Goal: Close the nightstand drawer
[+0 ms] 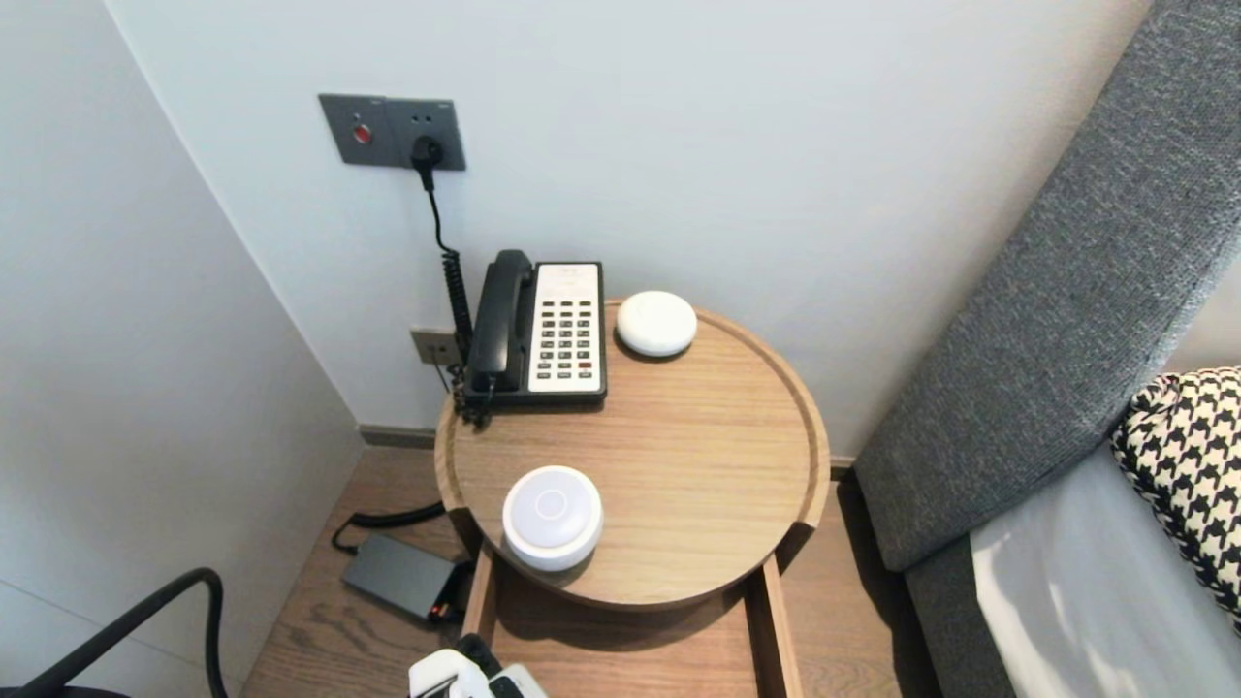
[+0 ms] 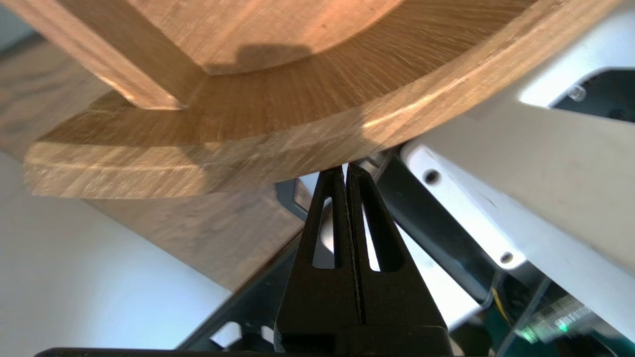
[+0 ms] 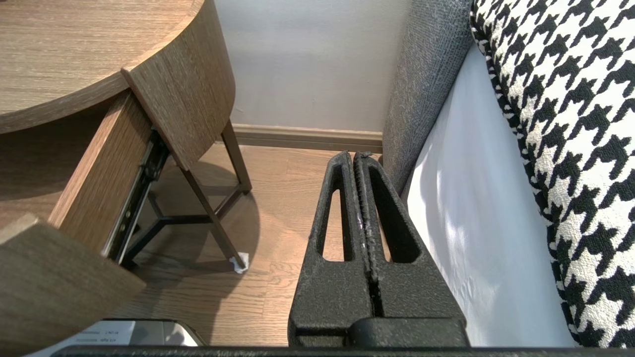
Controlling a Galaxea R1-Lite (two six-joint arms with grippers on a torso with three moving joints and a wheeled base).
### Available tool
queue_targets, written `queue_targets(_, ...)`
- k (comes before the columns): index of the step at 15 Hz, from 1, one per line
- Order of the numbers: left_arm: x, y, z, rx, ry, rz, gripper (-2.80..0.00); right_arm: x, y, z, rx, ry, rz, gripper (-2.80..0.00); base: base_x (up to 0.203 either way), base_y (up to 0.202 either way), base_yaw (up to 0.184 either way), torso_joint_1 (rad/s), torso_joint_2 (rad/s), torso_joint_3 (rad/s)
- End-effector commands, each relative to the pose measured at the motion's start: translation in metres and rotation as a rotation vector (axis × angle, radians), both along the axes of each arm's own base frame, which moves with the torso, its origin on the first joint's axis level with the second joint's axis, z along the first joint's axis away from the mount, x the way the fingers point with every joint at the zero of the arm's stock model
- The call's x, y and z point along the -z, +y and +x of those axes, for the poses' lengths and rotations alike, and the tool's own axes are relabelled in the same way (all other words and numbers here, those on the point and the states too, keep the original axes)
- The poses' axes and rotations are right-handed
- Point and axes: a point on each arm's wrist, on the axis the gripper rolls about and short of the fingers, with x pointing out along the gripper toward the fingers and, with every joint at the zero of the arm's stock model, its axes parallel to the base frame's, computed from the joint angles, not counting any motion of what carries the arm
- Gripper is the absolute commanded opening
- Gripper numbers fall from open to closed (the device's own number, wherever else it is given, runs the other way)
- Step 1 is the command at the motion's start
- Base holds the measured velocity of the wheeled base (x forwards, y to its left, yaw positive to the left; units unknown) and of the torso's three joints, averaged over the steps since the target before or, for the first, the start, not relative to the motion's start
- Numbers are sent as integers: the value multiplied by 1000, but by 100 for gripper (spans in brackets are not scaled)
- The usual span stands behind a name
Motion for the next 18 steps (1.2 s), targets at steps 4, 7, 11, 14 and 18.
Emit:
queue_targets(4, -1, -5, 3, -16, -52, 18, -280, 7, 0, 2, 0, 27, 0, -280, 0, 0, 0, 0, 0, 0)
queue_targets(7, -5, -7, 5, -30, -74, 8, -280, 7, 0, 2, 0, 27, 0, -280, 0, 0, 0, 0, 0, 0)
queue_targets(11, -7, -15, 16, -73, -87, -12, -280, 7, 0, 2, 0, 27, 0, -280, 0, 0, 0, 0, 0, 0)
queue_targets(14, -3, -24, 26, -96, -115, -52, -280, 7, 0, 2, -1, 27, 0, -280, 0, 0, 0, 0, 0, 0)
queue_targets(18, 1, -25, 33, -125, -113, -52, -280, 7, 0, 2, 0, 27, 0, -280, 0, 0, 0, 0, 0, 0)
